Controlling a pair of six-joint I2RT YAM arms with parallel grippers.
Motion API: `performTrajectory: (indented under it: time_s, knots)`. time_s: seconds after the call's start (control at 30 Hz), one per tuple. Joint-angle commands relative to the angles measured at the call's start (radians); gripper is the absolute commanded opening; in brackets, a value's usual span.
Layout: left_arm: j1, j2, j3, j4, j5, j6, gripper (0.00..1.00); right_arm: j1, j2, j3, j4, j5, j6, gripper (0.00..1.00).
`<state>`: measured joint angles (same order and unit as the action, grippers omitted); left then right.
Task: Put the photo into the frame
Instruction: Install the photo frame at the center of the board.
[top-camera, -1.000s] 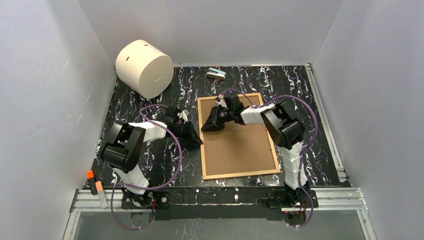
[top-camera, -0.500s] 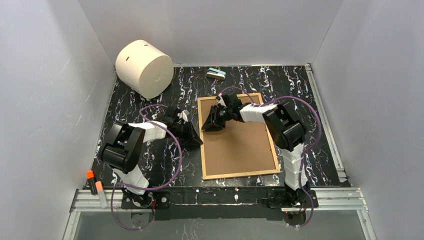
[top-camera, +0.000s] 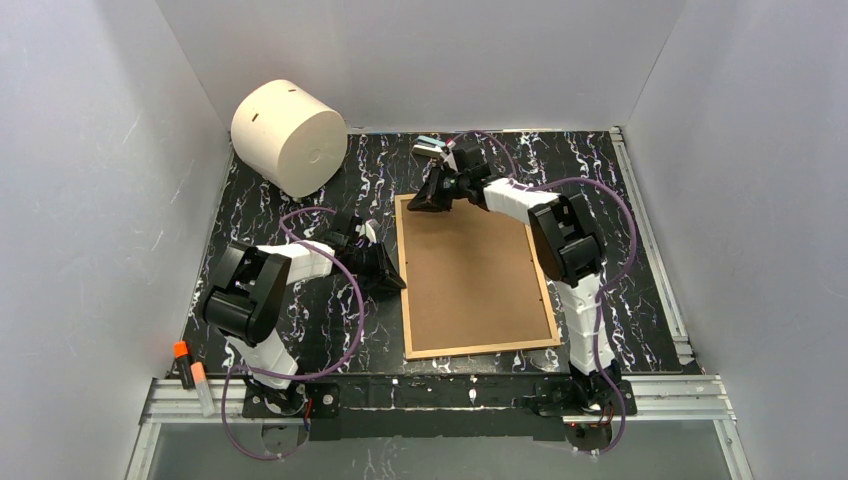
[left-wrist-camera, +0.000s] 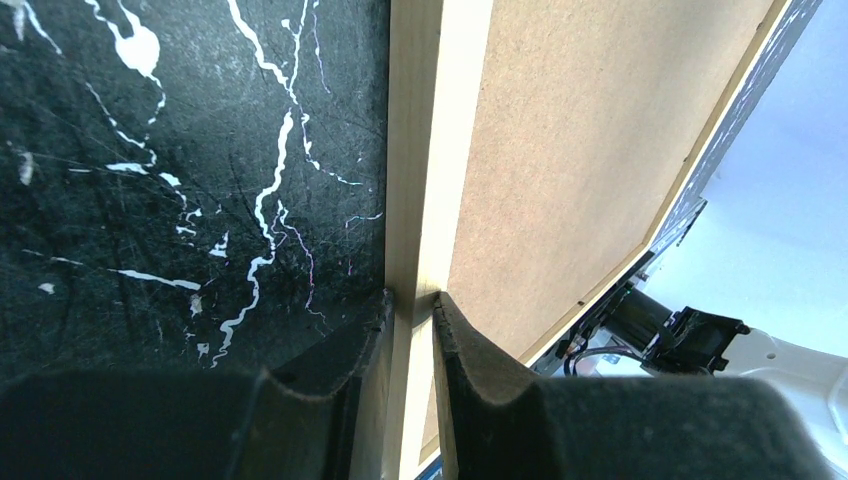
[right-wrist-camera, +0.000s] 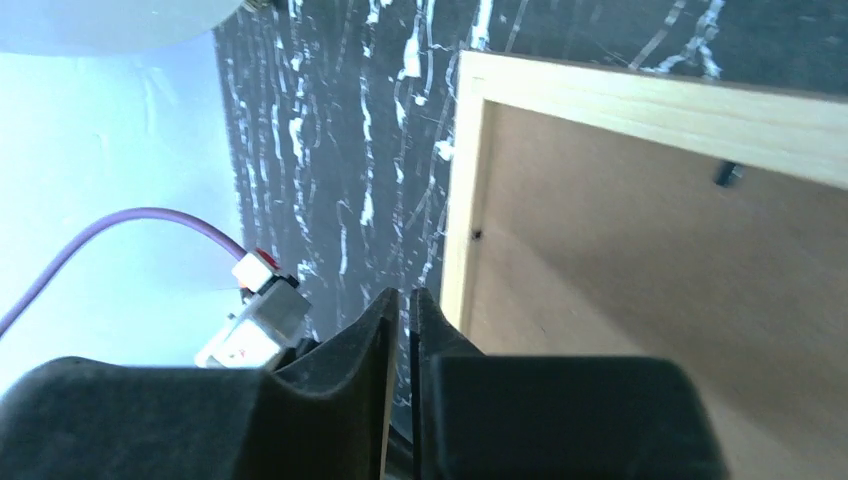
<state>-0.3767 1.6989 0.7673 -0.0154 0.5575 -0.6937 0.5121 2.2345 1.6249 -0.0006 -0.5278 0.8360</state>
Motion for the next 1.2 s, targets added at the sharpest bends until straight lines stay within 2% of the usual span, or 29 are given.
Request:
performTrajectory:
  time_s: [0.0, 0.1, 0.27, 0.53, 0.7, 1.03, 1.17]
  knots:
    - [-0.007, 0.083, -0.057, -0.159, -0.274, 0.095, 0.18, 0.017, 0.081, 0.094, 0.089, -0.103, 0.06, 0.14]
    - [-0.007, 0.085, -0.053, -0.164, -0.279, 0.099, 0.18, 0.018, 0.12, 0.117, 0.132, -0.136, 0.095, 0.1]
    - [-0.007, 0.092, -0.049, -0.17, -0.284, 0.102, 0.18, 0.019, 0.161, 0.128, 0.151, -0.173, 0.117, 0.11]
    - [-0.007, 0.105, -0.037, -0.173, -0.289, 0.114, 0.18, 0.017, 0.211, 0.123, 0.072, -0.062, 0.098, 0.14]
    - [-0.007, 0.104, -0.036, -0.192, -0.299, 0.126, 0.18, 0.0, 0.209, 0.07, 0.083, -0.021, 0.126, 0.13]
    - [-0.005, 0.096, -0.039, -0.192, -0.308, 0.126, 0.18, -0.011, 0.203, 0.048, 0.002, -0.009, 0.047, 0.12]
    - [-0.005, 0.093, -0.042, -0.192, -0.309, 0.126, 0.18, -0.01, 0.212, 0.067, -0.084, 0.006, -0.011, 0.12]
